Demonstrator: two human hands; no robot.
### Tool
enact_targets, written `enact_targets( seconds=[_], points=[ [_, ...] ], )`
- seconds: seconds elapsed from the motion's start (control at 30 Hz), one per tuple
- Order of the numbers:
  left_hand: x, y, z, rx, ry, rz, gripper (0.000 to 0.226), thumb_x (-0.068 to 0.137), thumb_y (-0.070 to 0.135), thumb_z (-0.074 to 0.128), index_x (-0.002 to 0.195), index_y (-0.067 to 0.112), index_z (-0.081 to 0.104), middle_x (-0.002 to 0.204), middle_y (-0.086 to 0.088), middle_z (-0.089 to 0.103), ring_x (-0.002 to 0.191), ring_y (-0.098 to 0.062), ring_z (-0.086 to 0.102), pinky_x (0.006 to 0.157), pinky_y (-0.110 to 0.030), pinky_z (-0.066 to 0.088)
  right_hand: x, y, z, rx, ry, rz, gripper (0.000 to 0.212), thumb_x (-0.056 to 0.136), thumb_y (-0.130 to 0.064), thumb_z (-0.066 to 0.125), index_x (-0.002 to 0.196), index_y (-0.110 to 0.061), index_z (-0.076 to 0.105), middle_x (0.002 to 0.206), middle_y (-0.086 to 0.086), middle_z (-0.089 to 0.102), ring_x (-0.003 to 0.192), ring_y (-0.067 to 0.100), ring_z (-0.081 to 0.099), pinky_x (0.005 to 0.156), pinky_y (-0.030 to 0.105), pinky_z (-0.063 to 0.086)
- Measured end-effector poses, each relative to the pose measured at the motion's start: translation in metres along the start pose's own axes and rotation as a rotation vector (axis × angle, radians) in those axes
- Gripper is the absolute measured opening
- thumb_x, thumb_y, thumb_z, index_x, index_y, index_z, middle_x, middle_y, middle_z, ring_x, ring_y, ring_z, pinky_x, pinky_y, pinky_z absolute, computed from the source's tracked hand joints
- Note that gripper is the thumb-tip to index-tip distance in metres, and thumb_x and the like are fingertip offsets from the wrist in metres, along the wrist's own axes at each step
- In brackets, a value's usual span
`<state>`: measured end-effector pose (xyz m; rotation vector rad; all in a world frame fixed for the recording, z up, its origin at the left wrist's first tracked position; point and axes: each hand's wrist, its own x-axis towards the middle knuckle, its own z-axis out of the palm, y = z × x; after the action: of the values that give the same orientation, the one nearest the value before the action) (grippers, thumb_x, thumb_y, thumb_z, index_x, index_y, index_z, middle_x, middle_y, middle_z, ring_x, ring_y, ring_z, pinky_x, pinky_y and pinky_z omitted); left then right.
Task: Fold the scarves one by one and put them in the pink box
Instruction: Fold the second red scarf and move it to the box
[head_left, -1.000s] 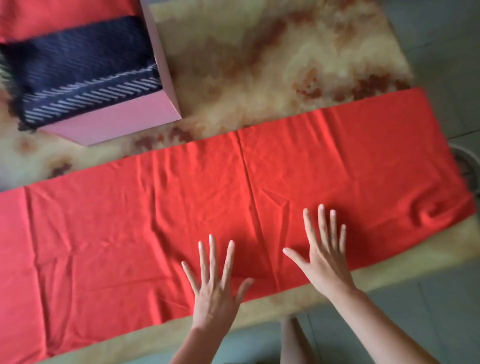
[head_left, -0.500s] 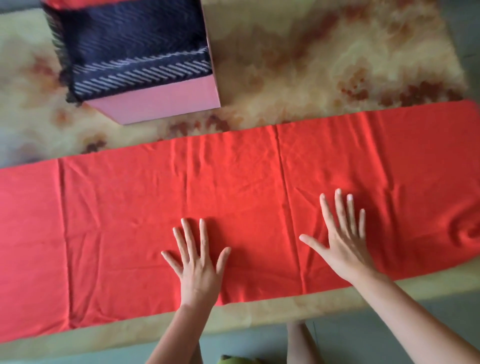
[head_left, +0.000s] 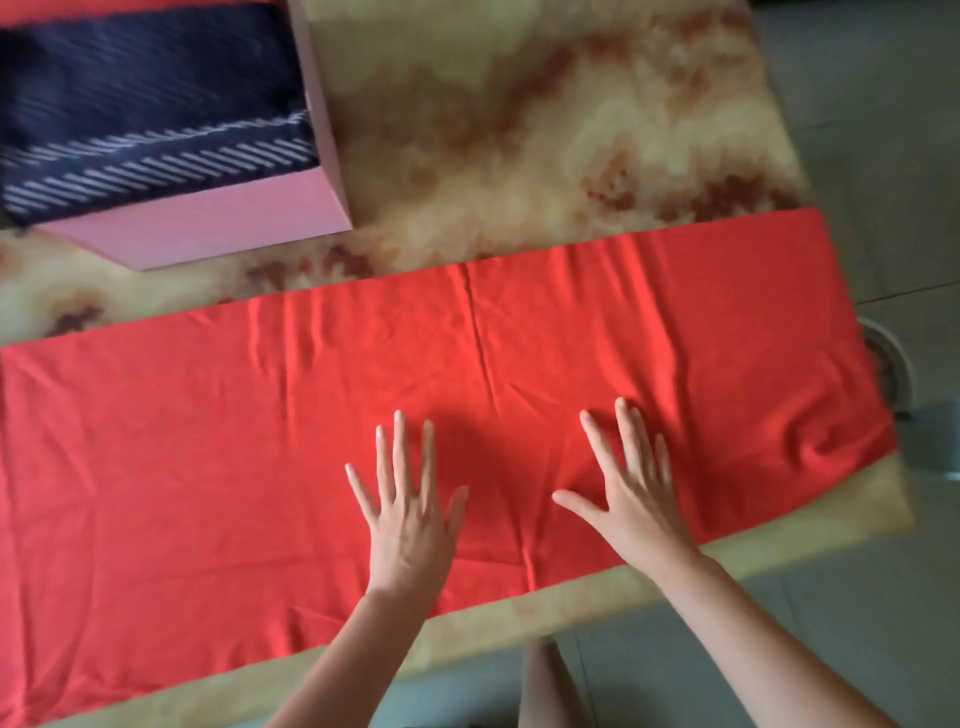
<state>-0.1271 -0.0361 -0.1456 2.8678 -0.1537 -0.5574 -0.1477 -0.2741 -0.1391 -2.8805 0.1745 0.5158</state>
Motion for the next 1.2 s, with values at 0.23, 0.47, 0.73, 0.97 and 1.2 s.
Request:
enact_targets(
  seconds=[0.23,0.47,0.73,0.97,1.2],
  points=[
    [0.014,0.097,0.004,-0.062,-0.042,0.329,0.065,0.09,0.044,0.032,0.15,0.026,0.016,0.158,-0.009,0.011,0.145,-0.028,0.002,0.109,-0.061,0.008,-0.02,0.098,-0.022,0.134,0.146,0.352,0.068,0.091,-0.052,0.031,0.147,-0.014,0.032,0.155,0.016,0.021,0.139,0.036,0.027,0.114,0.048,0.025],
    [0.045,0.197,0.025,-0.064,-0.114,0.484,0.077,0.079,0.023,0.07,0.145,0.02,0.03,0.154,-0.014,0.025,0.142,-0.03,0.012,0.107,-0.059,0.012,-0.045,0.175,-0.03,0.277,0.325,0.318,0.053,0.091,-0.042,0.042,0.133,-0.012,0.052,0.14,0.011,0.046,0.127,0.024,0.041,0.107,0.032,0.029],
    [0.079,0.321,0.014,0.026,-0.271,0.669,0.065,0.098,0.033,0.038,0.15,0.035,-0.002,0.157,0.003,-0.019,0.143,-0.018,-0.023,0.111,-0.055,-0.012,-0.013,0.266,-0.05,0.756,0.439,1.153,0.078,0.069,-0.077,0.046,0.112,-0.015,0.067,0.11,0.011,0.067,0.108,0.032,0.053,0.084,0.032,0.031],
    [0.077,0.357,0.045,0.276,-0.372,0.717,0.065,0.098,0.047,0.032,0.149,0.035,-0.006,0.154,-0.003,-0.029,0.141,-0.025,-0.028,0.107,-0.064,-0.009,0.005,0.288,-0.035,0.747,0.463,1.158,0.035,0.082,-0.049,0.065,0.093,-0.017,0.072,0.099,0.01,0.067,0.105,0.036,0.05,0.074,0.03,0.021],
    [0.075,0.35,0.053,0.331,-0.295,0.733,0.075,0.094,0.051,0.039,0.147,0.038,-0.013,0.153,-0.003,-0.03,0.141,-0.027,-0.028,0.107,-0.066,-0.007,-0.041,0.288,-0.038,1.25,0.761,1.229,0.017,0.089,-0.025,0.063,0.079,-0.013,0.056,0.09,0.008,0.058,0.086,0.019,0.053,0.078,0.03,0.043]
  ],
)
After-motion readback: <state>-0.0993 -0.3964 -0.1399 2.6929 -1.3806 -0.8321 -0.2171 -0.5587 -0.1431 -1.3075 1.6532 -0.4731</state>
